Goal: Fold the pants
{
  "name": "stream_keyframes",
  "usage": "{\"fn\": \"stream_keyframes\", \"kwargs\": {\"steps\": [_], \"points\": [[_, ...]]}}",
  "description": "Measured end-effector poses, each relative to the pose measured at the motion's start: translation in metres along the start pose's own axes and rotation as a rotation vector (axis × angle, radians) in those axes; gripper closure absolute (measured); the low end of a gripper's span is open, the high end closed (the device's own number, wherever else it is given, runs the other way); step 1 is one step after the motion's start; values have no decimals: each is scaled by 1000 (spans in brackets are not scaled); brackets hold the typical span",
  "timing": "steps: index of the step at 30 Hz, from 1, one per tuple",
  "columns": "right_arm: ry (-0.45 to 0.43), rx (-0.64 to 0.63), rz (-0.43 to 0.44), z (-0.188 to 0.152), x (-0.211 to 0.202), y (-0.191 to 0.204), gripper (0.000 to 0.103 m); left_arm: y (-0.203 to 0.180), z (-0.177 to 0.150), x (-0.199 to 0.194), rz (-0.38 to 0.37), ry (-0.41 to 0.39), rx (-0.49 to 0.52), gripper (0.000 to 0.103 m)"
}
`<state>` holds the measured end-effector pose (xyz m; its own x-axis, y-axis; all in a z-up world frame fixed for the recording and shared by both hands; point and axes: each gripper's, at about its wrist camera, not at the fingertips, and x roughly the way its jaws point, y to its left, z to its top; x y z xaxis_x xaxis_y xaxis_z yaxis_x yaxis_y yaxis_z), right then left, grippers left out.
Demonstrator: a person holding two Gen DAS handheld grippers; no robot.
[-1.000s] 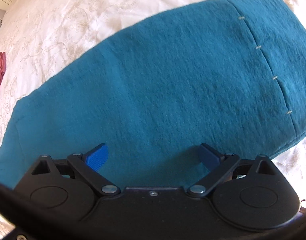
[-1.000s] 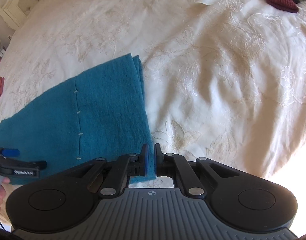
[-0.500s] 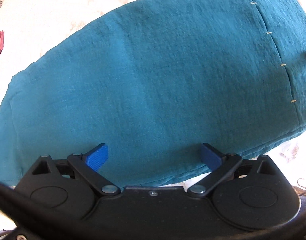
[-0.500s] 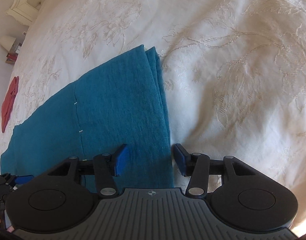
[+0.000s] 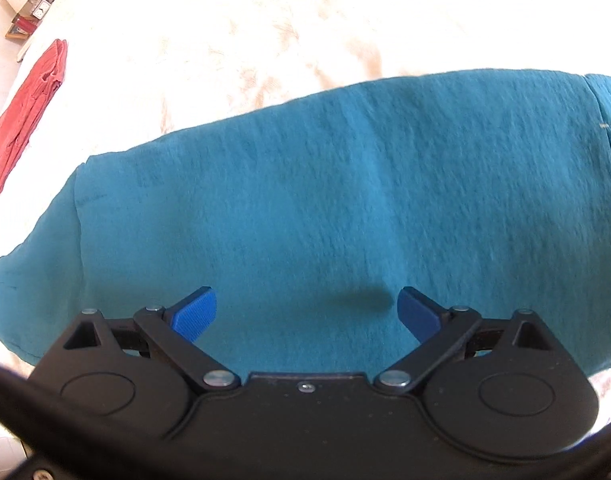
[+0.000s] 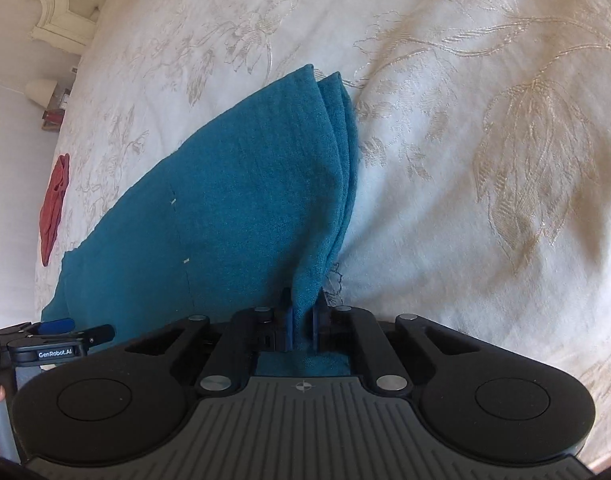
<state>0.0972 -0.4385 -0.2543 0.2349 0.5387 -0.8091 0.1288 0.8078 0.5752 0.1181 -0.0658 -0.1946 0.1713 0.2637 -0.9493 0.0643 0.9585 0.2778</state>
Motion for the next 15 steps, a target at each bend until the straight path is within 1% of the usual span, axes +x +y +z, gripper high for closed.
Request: {"fn": "stream_keyframes", "kwargs": {"steps": [2,5,7,10,13,14,15], "points": [[-19,21,24,-2,-9,0,96,1,19,5,11,-13,-9,5],[-50,17,39,-5,-25,6,96,0,43,12,33,-30,-32,5],[-59,14,47,-5,-33,10,96,-2,57,19,64,-36,-44,5],[-66,1,47,-4,-38,17,96,0,75,32,74,-30,-64,5],[-68,-7,43,-2,-40,23,96,3,86,46,62,-10,-73,4],[-66,-9,39,-2,-41,24,96,2,80,49,62,-5,-73,4],[-66,-12,36,-1,-41,26,96,2,83,53,59,0,-72,4]]}}
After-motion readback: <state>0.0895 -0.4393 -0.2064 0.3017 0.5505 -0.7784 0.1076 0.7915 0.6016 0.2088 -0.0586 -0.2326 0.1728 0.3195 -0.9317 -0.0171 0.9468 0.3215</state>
